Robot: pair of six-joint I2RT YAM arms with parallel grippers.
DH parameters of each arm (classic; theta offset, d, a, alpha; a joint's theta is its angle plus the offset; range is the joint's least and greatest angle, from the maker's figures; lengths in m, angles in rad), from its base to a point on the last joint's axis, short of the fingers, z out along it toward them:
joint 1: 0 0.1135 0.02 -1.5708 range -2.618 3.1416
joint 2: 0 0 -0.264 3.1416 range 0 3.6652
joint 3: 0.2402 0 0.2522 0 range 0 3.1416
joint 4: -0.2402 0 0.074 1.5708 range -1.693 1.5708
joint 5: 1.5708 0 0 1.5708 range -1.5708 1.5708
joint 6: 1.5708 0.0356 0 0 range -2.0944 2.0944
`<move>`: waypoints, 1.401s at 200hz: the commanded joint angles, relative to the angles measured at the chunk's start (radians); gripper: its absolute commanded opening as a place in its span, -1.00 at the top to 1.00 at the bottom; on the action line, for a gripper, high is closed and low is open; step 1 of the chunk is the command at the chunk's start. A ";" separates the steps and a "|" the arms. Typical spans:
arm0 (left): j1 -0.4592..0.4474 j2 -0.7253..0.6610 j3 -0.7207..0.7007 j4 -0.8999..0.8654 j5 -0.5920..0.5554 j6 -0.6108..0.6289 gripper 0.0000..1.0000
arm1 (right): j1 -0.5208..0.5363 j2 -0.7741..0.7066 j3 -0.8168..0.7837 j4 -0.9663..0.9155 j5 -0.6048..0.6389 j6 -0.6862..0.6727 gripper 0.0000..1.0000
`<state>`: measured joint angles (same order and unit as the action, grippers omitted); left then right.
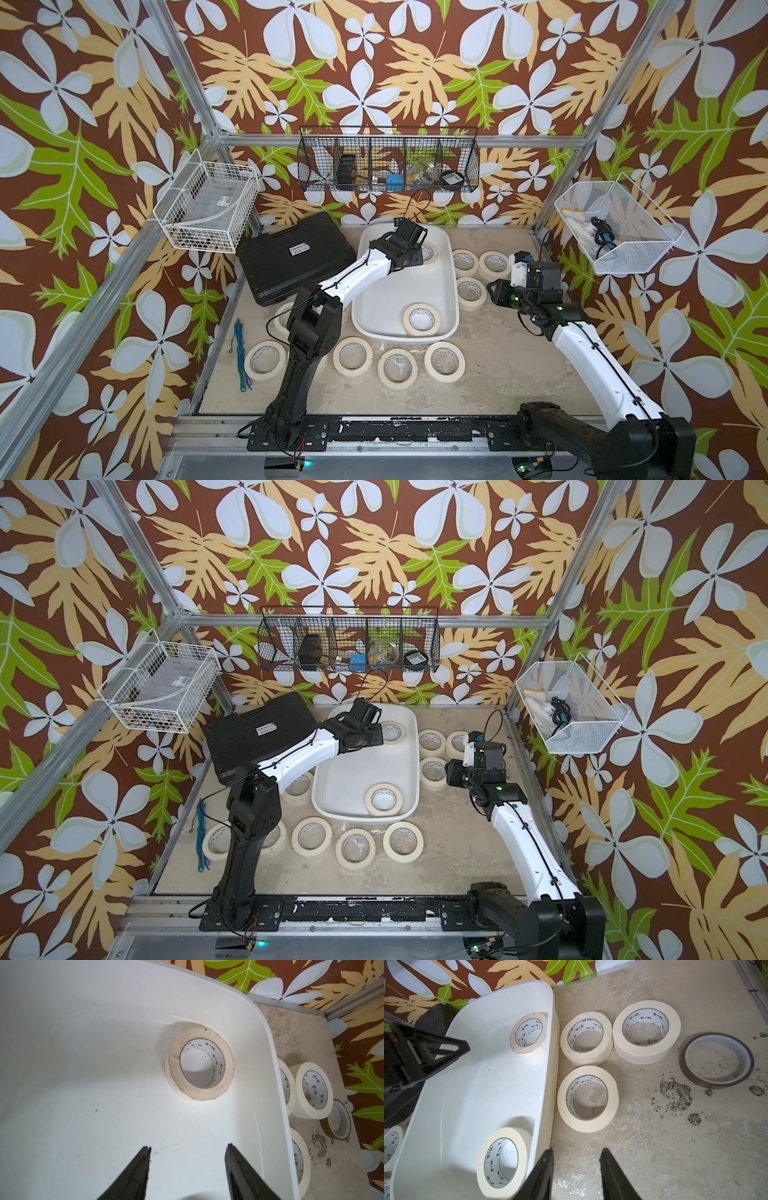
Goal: Take out the art tape in the storage box
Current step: Place the art tape at the center of the board, then pick up the art tape from the storage box.
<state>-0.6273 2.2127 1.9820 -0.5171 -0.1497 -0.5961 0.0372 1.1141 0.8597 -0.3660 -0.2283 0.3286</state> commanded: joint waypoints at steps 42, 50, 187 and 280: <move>0.050 0.239 0.204 0.063 0.075 0.029 -0.24 | -0.001 -0.020 0.001 -0.012 -0.013 -0.013 0.18; 0.051 0.269 0.236 0.068 0.103 0.038 -0.25 | 0.000 -0.021 0.001 -0.012 -0.012 -0.014 0.18; 0.072 0.398 0.288 0.183 0.070 -0.039 -0.20 | 0.000 -0.028 -0.002 -0.017 -0.018 -0.022 0.18; 0.087 0.432 0.323 0.181 0.090 -0.033 0.08 | 0.000 -0.025 0.002 -0.011 -0.032 -0.015 0.18</move>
<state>-0.5442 2.6286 2.2925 -0.3374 -0.0704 -0.6312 0.0372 1.0897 0.8547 -0.3882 -0.2554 0.3138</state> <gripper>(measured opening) 0.480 0.411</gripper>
